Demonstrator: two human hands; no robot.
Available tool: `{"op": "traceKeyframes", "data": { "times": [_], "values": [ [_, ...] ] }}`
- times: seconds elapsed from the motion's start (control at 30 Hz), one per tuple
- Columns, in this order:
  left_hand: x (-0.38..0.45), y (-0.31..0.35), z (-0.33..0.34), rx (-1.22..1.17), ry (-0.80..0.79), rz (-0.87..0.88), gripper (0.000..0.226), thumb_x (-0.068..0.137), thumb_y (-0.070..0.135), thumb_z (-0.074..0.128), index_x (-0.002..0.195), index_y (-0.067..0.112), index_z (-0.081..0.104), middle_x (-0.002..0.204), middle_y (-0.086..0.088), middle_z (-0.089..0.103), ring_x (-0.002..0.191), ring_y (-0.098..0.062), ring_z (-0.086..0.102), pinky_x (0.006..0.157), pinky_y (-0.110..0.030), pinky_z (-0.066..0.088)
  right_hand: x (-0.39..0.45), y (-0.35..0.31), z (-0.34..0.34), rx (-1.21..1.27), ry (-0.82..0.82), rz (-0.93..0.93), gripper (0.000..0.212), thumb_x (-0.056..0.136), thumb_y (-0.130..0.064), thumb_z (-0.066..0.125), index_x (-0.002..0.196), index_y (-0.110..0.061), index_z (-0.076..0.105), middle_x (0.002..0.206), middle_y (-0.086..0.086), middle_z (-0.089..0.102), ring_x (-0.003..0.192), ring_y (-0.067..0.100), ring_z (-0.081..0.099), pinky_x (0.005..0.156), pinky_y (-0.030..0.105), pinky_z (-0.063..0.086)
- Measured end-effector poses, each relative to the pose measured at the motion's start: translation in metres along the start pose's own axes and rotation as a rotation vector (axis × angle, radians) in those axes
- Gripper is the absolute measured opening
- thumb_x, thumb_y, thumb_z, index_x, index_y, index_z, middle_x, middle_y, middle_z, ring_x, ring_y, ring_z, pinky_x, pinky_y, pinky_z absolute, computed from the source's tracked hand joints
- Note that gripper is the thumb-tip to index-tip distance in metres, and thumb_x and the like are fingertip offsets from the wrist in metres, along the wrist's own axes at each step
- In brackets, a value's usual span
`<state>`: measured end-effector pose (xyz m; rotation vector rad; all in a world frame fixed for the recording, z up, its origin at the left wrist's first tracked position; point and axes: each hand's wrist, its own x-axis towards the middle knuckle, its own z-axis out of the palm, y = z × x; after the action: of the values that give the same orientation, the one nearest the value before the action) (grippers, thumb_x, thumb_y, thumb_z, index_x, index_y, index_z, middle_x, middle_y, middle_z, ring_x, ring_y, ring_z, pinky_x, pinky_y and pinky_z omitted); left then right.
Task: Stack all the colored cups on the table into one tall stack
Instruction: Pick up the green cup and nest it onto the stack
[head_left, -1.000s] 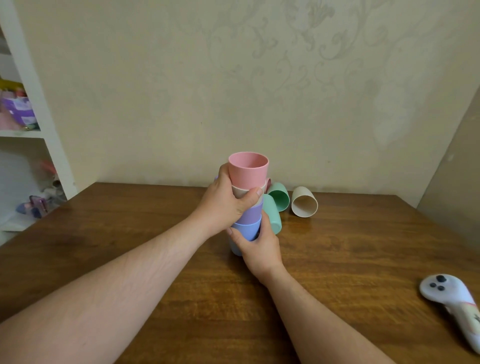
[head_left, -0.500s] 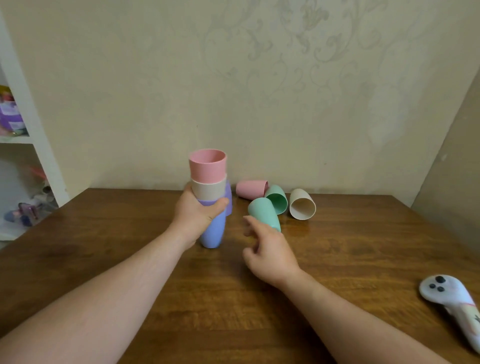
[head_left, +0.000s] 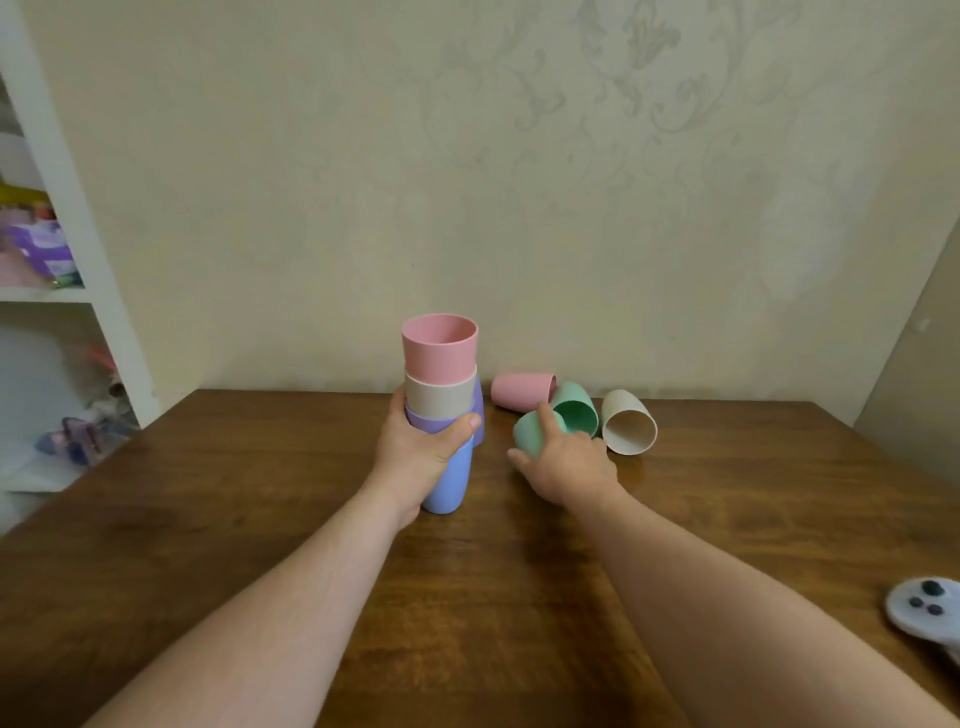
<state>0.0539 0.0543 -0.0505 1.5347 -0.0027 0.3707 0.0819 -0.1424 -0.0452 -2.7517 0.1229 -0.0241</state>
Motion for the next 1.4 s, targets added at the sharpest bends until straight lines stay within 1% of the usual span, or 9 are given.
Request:
{"op": "traceKeyframes", "data": {
  "times": [0.17, 0.37, 0.53, 0.77, 0.87, 1.03, 1.17, 1.27, 1.4],
  "values": [
    [0.0, -0.002, 0.004, -0.024, 0.033, 0.005, 0.064, 0.08, 0.017, 0.096, 0.128, 0.037, 0.059, 0.125, 0.008, 0.076, 0.112, -0.013, 0.074, 0.089, -0.034, 0.056, -0.012, 0.007, 0.004, 0.002, 0.071, -0.135, 0.079, 0.092, -0.062, 0.057, 0.158, -0.049, 0.014, 0.139, 0.014, 0.058, 0.127, 0.04, 0.053, 0.101, 0.05, 0.049],
    [-0.01, -0.003, 0.021, -0.019, 0.057, 0.023, 0.071, 0.075, 0.029, 0.099, 0.133, 0.039, 0.058, 0.123, 0.015, 0.075, 0.111, -0.006, 0.073, 0.09, -0.032, 0.056, -0.031, 0.015, -0.002, 0.474, 0.207, -0.072, 0.057, 0.08, -0.037, 0.077, 0.117, -0.026, 0.035, 0.113, 0.001, 0.064, 0.105, 0.03, 0.066, 0.086, 0.043, 0.056],
    [-0.022, 0.0, 0.03, -0.026, 0.005, 0.026, 0.101, 0.055, 0.052, 0.098, 0.143, 0.035, 0.053, 0.13, 0.013, 0.074, 0.119, -0.011, 0.073, 0.098, -0.038, 0.06, -0.047, 0.027, 0.009, 0.598, 0.221, -0.077, 0.103, 0.074, -0.04, 0.084, 0.158, -0.038, 0.024, 0.139, -0.004, 0.063, 0.124, 0.024, 0.064, 0.099, 0.041, 0.056],
    [-0.019, 0.047, 0.027, 0.092, -0.014, 0.139, 0.131, 0.051, 0.061, 0.094, 0.163, 0.044, 0.029, 0.143, 0.017, 0.062, 0.127, -0.011, 0.066, 0.102, -0.036, 0.055, -0.047, 0.032, 0.007, 0.646, 0.161, -0.085, 0.11, 0.071, -0.034, 0.088, 0.161, -0.042, 0.026, 0.134, -0.008, 0.064, 0.118, 0.019, 0.065, 0.097, 0.04, 0.058],
    [-0.011, 0.065, 0.034, 0.103, -0.002, 0.142, 0.118, 0.056, 0.06, 0.092, 0.158, 0.045, 0.036, 0.142, 0.017, 0.063, 0.127, -0.013, 0.064, 0.105, -0.036, 0.055, -0.047, 0.033, 0.011, 0.663, 0.171, -0.099, 0.11, 0.072, -0.034, 0.089, 0.161, -0.042, 0.026, 0.138, -0.008, 0.062, 0.12, 0.019, 0.063, 0.101, 0.042, 0.057],
    [-0.007, 0.058, 0.04, 0.105, 0.027, 0.092, 0.071, 0.058, 0.054, 0.089, 0.121, 0.041, 0.06, 0.116, 0.014, 0.076, 0.109, -0.017, 0.074, 0.098, -0.052, 0.063, -0.047, 0.035, 0.012, 0.68, 0.173, -0.1, 0.11, 0.072, -0.033, 0.09, 0.161, -0.042, 0.026, 0.14, -0.008, 0.061, 0.12, 0.018, 0.062, 0.101, 0.04, 0.056],
    [-0.006, 0.056, 0.036, 0.132, 0.041, 0.139, 0.074, 0.063, 0.051, 0.09, 0.129, 0.04, 0.059, 0.119, 0.015, 0.076, 0.112, -0.017, 0.074, 0.098, -0.05, 0.062, -0.041, 0.025, -0.007, 0.784, 0.121, -0.059, 0.103, 0.074, -0.022, 0.092, 0.157, -0.036, 0.034, 0.134, -0.003, 0.061, 0.111, 0.021, 0.064, 0.093, 0.042, 0.061],
    [-0.006, 0.055, 0.037, 0.155, 0.058, 0.151, 0.07, 0.066, 0.045, 0.091, 0.128, 0.039, 0.059, 0.118, 0.017, 0.075, 0.11, -0.014, 0.073, 0.096, -0.046, 0.062, -0.031, 0.004, -0.061, 0.937, 0.29, -0.075, 0.093, 0.079, -0.025, 0.09, 0.154, -0.029, 0.035, 0.135, 0.0, 0.061, 0.106, 0.018, 0.063, 0.085, 0.033, 0.058],
    [-0.008, 0.056, 0.04, 0.153, 0.086, 0.156, 0.067, 0.066, 0.046, 0.09, 0.125, 0.04, 0.059, 0.113, 0.018, 0.074, 0.105, -0.009, 0.073, 0.091, -0.042, 0.063, -0.032, -0.04, -0.141, 1.135, 0.478, -0.268, 0.085, 0.086, -0.037, 0.086, 0.153, -0.028, 0.035, 0.123, -0.009, 0.061, 0.102, 0.004, 0.065, 0.092, 0.037, 0.059]
  ]
}}
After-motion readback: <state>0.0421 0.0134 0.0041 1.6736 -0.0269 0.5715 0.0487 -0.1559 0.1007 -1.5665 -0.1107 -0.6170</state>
